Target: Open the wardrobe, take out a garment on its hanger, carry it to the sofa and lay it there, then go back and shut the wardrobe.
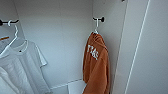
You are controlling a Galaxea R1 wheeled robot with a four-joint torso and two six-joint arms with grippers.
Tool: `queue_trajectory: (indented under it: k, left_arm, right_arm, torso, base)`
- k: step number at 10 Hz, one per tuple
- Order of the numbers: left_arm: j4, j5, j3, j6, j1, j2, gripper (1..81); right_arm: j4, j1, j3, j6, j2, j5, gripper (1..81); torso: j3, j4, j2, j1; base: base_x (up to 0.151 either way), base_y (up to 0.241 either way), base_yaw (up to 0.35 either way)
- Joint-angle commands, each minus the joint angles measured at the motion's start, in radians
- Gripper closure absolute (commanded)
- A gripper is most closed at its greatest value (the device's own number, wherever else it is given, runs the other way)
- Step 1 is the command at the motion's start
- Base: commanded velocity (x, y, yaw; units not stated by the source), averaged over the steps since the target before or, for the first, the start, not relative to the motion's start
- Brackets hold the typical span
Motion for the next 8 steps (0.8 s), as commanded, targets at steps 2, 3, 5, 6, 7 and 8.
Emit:
queue_trajectory:
  k: [2, 3, 5, 6, 7, 8]
  left_arm:
    - [-0.011, 0.117, 0.099, -0.157, -0.359, -0.028, 1.0]
    - [-0.012, 0.156, 0.120, -0.209, -0.433, -0.016, 1.0]
    - [-0.012, 0.217, 0.163, -0.297, -0.576, 0.001, 1.0]
    - [-0.016, 0.220, 0.185, -0.358, -0.643, 0.010, 1.0]
    - [-0.019, 0.218, 0.195, -0.412, -0.702, 0.018, 1.0]
    - [-0.022, 0.218, 0.206, -0.450, -0.758, 0.035, 1.0]
  right_arm:
    - [-0.006, 0.048, 0.004, 0.000, 0.009, -0.055, 1.0]
    - [-0.006, 0.049, 0.004, 0.000, 0.010, -0.055, 1.0]
    - [-0.003, 0.045, 0.004, 0.002, 0.012, -0.050, 1.0]
    - [-0.003, 0.048, 0.004, 0.002, 0.009, -0.050, 1.0]
    - [-0.003, 0.049, 0.004, 0.002, 0.009, -0.050, 1.0]
    - [-0.003, 0.049, 0.004, 0.002, 0.010, -0.050, 1.0]
  torso:
    - [0.000, 0.000, 0.000, 0.000]
    - [0.000, 0.000, 0.000, 0.000]
    - [0.000, 0.000, 0.000, 0.001]
    - [0.000, 0.000, 0.001, 0.001]
    - [-0.001, 0.000, 0.001, 0.001]
    - [-0.001, 0.000, 0.001, 0.002]
  base:
    - [0.000, 0.000, 0.000]
    - [0.000, 0.000, 0.000]
    - [0.000, 0.000, 0.000]
    - [0.000, 0.000, 0.000]
    - [0.000, 0.000, 0.000]
    - [0.000, 0.000, 0.000]
